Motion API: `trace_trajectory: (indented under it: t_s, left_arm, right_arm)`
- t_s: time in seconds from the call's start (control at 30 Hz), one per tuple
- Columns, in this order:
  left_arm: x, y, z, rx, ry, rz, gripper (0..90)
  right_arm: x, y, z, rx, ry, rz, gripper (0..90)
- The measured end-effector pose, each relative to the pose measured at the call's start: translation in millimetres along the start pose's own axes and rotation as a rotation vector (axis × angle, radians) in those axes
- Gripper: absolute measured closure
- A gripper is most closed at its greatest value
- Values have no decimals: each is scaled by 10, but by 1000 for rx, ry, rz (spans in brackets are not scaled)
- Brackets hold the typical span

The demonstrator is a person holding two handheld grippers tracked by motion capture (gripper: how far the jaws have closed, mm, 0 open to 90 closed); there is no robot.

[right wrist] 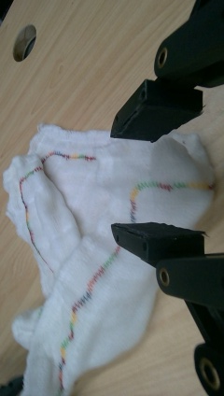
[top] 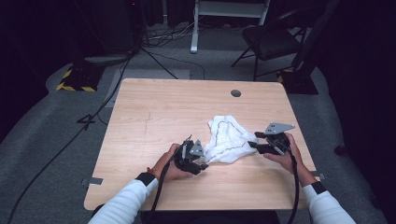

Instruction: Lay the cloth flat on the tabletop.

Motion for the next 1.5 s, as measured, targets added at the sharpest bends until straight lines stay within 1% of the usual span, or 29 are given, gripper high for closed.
trace_trajectory:
  t_s: [0.03,0.07,0.1,0.13,0.2,0.23,0.27,0.3,0.33,0.4,0.43,0.47,0.5,0.53,0.6,0.63,0.7,0.77,0.8,0.87,0.97,1.03,1.07,1.17,1.37,1.4,1.47,1.5]
  left_arm:
    - [-13,6,-10,-9,9,12,574]
    - [-21,13,-17,-20,17,18,588]
    - [-29,18,-26,-26,21,21,610]
    - [-37,22,-31,-31,33,23,638]
    - [-50,11,-34,-42,42,28,711]
    - [-57,6,-30,-41,45,30,737]
    - [-62,6,-30,-44,39,23,764]
    - [-71,0,-22,-43,40,25,793]
    - [-81,-4,-11,-37,44,29,820]
    - [-95,-20,-1,-38,47,32,861]
    - [-96,-34,10,-29,44,26,869]
    - [-93,-44,16,-25,43,20,874]
    - [-91,-73,30,-19,40,17,874]
    - [-88,-94,38,-15,34,9,876]
    - [-77,-136,74,4,32,-9,877]
    - [-77,-158,86,4,25,-14,878]
    - [-76,-202,110,25,22,-27,879]
    - [-62,-269,118,33,26,-49,880]
    - [-51,-310,129,51,30,-58,880]
    - [2,-416,140,59,33,-95,882]
    - [98,-579,160,87,32,-148,882]
    - [157,-682,175,111,34,-176,882]
    - [183,-733,181,118,32,-188,882]
    - [250,-874,202,140,32,-224,882]
    - [354,-1134,214,182,37,-288,882]
    - [375,-1195,212,183,37,-302,883]
    - [407,-1293,222,206,41,-318,883]
    - [424,-1340,222,208,38,-329,883]
  right_arm:
    - [10,34,-30,7,11,2,490]
    - [7,77,-63,9,20,19,485]
    - [4,121,-95,8,26,32,488]
    - [7,160,-117,14,35,34,498]
    - [4,228,-129,42,60,46,509]
    - [-10,256,-130,40,52,62,529]
    - [-25,278,-119,46,43,76,550]
    - [-41,293,-99,61,47,86,564]
    - [-57,301,-81,74,49,95,603]
    - [-72,290,-53,87,36,101,706]
    - [-70,278,-45,93,36,96,740]
    - [-64,234,-27,93,22,78,782]
    - [-64,234,-27,93,22,78,782]
    - [-71,202,0,98,12,75,798]
    - [-88,151,49,103,-4,67,824]
    - [-94,121,69,99,-11,62,827]
    - [-99,47,119,111,-12,43,836]
    - [-114,-36,172,113,-20,27,843]
    - [-117,-81,200,115,-26,16,846]
    - [-96,-188,235,98,-45,-10,849]
    - [27,-394,271,80,-57,-80,851]
    - [126,-525,303,73,-68,-126,852]
    - [170,-580,323,68,-77,-141,852]
    - [292,-705,392,58,-98,-181,853]
    - [487,-888,511,47,-130,-242,854]
    - [511,-916,524,44,-135,-251,854]
    - [588,-1006,559,35,-146,-283,854]
    - [619,-1048,569,29,-153,-293,854]
Point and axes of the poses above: each handheld gripper's, and its own axes: y roughly forward along the jaws, x roughly out of its top, z roughly to its left, the point moved 9 cm from there along y, roughly forward along the jaws, and after that the axes turned 4 degrees about x, right-handed, at the moved point
